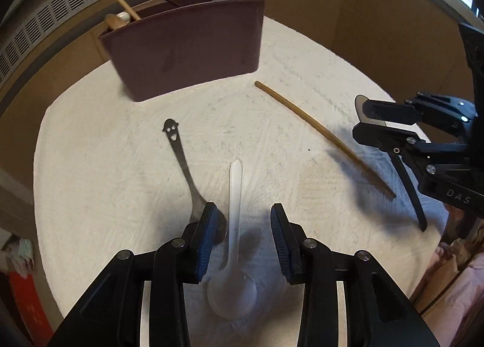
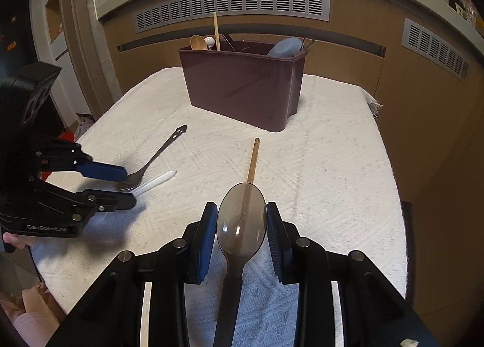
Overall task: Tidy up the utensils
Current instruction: 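Grasp and lift the white plastic spoon with the left gripper while the right gripper holds the dark spoon, then carry the white spoon and dark spoon up over the caddy with both grippers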
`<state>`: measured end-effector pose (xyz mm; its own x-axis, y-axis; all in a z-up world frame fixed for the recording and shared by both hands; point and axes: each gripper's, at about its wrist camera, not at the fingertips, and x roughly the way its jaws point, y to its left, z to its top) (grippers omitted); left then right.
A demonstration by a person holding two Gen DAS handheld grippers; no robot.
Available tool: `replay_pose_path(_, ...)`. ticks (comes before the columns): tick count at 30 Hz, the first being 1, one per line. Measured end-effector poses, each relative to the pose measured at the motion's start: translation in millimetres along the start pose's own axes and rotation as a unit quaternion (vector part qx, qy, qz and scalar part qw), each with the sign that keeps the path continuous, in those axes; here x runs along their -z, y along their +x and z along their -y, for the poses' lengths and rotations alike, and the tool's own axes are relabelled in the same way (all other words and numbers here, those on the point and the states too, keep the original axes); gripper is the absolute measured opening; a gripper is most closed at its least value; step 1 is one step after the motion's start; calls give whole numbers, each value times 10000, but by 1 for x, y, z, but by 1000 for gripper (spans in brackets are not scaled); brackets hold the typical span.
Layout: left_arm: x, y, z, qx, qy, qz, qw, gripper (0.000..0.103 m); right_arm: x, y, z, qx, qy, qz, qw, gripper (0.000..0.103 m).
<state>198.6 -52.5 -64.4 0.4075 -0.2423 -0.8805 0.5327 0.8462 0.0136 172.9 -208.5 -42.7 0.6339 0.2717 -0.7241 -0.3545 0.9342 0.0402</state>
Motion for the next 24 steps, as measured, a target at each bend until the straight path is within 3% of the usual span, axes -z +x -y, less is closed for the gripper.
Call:
replay_pose_path(4,-14,19,0,-106,309,-374,9988,36,1,-1,0,-7,3,16,10000,29)
replay_pose_path(9,-16,21,-10,163,17,-449,9989,29,2,1,3,-31,56,3,10000,29)
replay_pose_path(11,-11,18,-8,165,-100,-316,9993,11,3,2,5,-54,114,1,9999,29)
replay_pose_path(15,4,-2,-10,292,-701,266,9968,10,2,-1,4,-68,123,46,9999,29)
replay_pose_path(18,16,-20,-19,481,-1245,674,9888,10,1,-8,4,-94,117,141,9998,29)
replay_pose_path(24,24,-69,-28,463,-1646,1597,9723,10,-3,-21,2,-171,140,302,9993,29)
